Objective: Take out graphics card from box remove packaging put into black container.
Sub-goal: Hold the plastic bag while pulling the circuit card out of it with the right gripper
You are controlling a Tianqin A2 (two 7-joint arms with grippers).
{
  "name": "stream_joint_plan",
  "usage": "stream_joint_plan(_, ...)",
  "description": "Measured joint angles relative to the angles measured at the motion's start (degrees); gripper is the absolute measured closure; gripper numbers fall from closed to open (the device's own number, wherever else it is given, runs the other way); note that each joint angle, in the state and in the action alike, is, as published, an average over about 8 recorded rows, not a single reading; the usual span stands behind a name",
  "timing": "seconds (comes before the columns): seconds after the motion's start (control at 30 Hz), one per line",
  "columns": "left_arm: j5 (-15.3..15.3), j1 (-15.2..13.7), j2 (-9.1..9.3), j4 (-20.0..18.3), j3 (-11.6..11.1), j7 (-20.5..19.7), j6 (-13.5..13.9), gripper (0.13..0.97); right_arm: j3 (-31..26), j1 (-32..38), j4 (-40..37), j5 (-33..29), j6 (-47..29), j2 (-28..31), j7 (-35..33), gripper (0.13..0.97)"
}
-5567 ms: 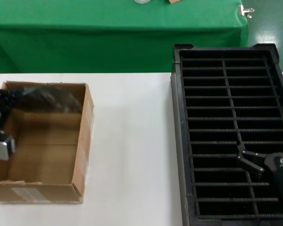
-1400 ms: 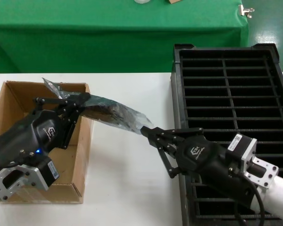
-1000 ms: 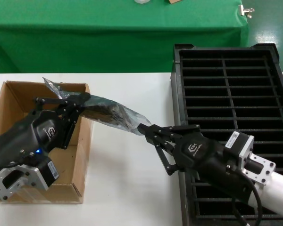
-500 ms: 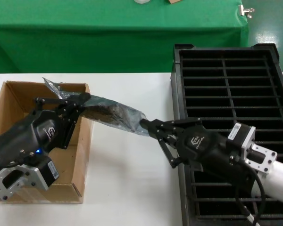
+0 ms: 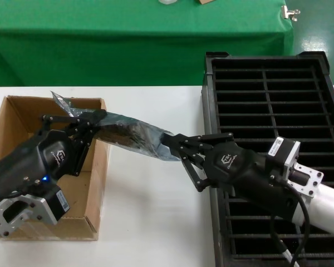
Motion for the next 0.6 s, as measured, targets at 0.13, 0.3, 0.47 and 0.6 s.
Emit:
stream_joint_plan(0.13, 0.0, 0.0, 0.00, 0.0, 0.0, 0.0, 0.0, 0.958, 0.2, 0.1, -0.7, 0.6, -0.1, -0.7, 0.1, 0.961)
stream_joint_plan(0.3, 0.0, 0.0, 0.00, 0.0, 0.0, 0.0, 0.0, 0.958, 0.6, 0.5, -2.0, 1.3, -0.1, -1.7, -0.3, 0.961)
stream_joint_plan(0.47, 0.0, 0.0, 0.00, 0.0, 0.0, 0.0, 0.0, 0.958, 0.6, 1.0, -3.3, 1.5, -0.2, -2.7, -1.0, 0.961)
stream_joint_plan(0.6, 0.0, 0.0, 0.00, 0.0, 0.0, 0.0, 0.0, 0.958, 0.0, 1.4, -4.1, 1.1, -0.5, -3.1, -1.5, 0.961)
